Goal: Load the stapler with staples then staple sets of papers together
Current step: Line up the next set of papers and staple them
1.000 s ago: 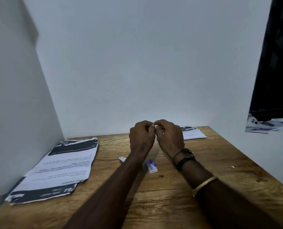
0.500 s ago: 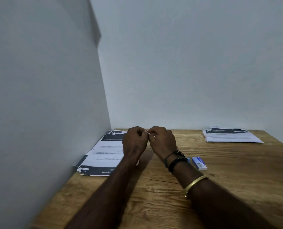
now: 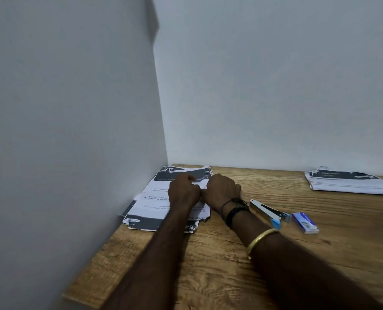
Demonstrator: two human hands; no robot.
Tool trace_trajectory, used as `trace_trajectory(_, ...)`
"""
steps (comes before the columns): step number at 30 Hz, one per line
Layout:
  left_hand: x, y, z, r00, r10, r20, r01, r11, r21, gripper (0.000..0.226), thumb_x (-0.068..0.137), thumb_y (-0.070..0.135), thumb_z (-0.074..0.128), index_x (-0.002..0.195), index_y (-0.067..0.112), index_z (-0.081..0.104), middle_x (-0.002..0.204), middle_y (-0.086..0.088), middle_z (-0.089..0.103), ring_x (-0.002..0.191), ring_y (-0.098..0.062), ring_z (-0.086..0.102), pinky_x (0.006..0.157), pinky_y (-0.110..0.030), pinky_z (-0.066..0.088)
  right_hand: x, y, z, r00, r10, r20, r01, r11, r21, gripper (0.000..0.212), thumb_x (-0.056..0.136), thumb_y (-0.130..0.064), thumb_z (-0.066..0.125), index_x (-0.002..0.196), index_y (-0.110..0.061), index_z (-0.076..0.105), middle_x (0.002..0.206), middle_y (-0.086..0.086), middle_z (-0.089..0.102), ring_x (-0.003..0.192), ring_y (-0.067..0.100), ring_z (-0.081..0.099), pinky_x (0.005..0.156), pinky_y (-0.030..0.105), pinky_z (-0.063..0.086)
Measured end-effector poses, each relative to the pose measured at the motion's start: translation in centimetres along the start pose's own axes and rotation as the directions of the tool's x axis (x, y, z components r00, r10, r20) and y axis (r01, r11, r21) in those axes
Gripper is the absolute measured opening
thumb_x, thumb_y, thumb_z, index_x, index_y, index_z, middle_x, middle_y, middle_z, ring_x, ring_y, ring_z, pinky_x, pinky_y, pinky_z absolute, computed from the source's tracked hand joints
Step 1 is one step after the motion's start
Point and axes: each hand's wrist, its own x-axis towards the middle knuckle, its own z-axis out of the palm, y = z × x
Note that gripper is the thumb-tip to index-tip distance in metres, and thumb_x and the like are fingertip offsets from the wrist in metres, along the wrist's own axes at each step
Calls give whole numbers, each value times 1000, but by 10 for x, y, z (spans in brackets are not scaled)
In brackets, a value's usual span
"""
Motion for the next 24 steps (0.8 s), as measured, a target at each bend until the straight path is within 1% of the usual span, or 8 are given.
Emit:
trace_trajectory(4, 3, 0, 1, 1000, 6, 3, -6, 1000, -20, 30, 84, 23, 71, 114, 22, 72, 121, -4, 71, 116, -25, 64, 96, -30, 45, 2, 0, 1, 999, 2, -36, 11, 941, 338, 27, 82, -38, 73, 103, -22, 67, 113, 4, 73, 108, 31, 67, 89, 35, 53)
trace_trajectory(6, 0, 3, -1, 999, 21, -27, -22, 999, -31, 31, 84, 15, 66, 114, 20, 71, 122, -4, 71, 118, -26, 63, 97, -31, 45, 4, 0, 2, 1000, 15, -27, -1, 884, 468, 31, 82, -28, 76, 110, -22, 65, 116, 5, 72, 108, 29, 67, 87, 33, 53)
trace_trajectory(9, -4, 6, -5, 994, 35, -105, -43, 996, -79, 37, 80, 5, 57, 113, 18, 70, 121, -3, 72, 117, -25, 63, 96, -30, 43, 7, 1, 0, 998, 58, 12, -55, 818, 572, 39, 78, -11, 77, 116, -17, 67, 122, 3, 70, 111, 26, 66, 93, 30, 53)
trace_trajectory(11, -6, 8, -7, 986, 50, -158, -67, 992, -106, 38, 82, 4, 54, 115, 18, 70, 120, -3, 72, 116, -25, 63, 96, -29, 43, 10, 4, 0, 993, 113, 34, -107, 748, 655, 34, 73, -5, 81, 104, -17, 73, 115, 4, 75, 105, 25, 71, 95, 38, 58)
trace_trajectory(14, -11, 15, -10, 966, 110, -234, -152, 973, -172, 33, 86, 6, 54, 112, 17, 71, 116, -2, 74, 112, -23, 65, 97, -31, 45, 12, 8, -2, 978, 188, 95, -188, 574, 797, 30, 65, -3, 83, 87, -21, 76, 100, 4, 80, 90, 27, 76, 83, 48, 64)
trace_trajectory(16, -16, 20, -10, 952, 161, -262, -220, 951, -217, 27, 88, 8, 56, 109, 15, 72, 113, 0, 75, 109, -20, 66, 97, -31, 47, 16, 15, -2, 976, 191, 108, -189, 480, 856, 30, 55, -9, 82, 82, -22, 75, 92, 4, 80, 84, 29, 78, 79, 52, 64)
trace_trajectory(18, -20, 25, -7, 942, 208, -262, -269, 937, -223, 24, 89, 11, 59, 107, 17, 74, 110, 2, 76, 106, -15, 67, 95, -30, 50, 18, 23, -4, 978, 185, 95, -167, 425, 890, 36, 51, -14, 80, 86, -20, 74, 89, 7, 80, 83, 32, 78, 75, 55, 64)
trace_trajectory(24, -30, 49, 0, 922, 306, -239, -357, 909, -214, 18, 90, 17, 64, 104, 19, 75, 105, 6, 77, 101, -12, 68, 90, -27, 51, -1, 43, -37, 978, 204, 39, -116, 380, 917, 27, 77, 5, 79, 95, -14, 71, 95, 14, 79, 85, 35, 77, 75, 55, 64)
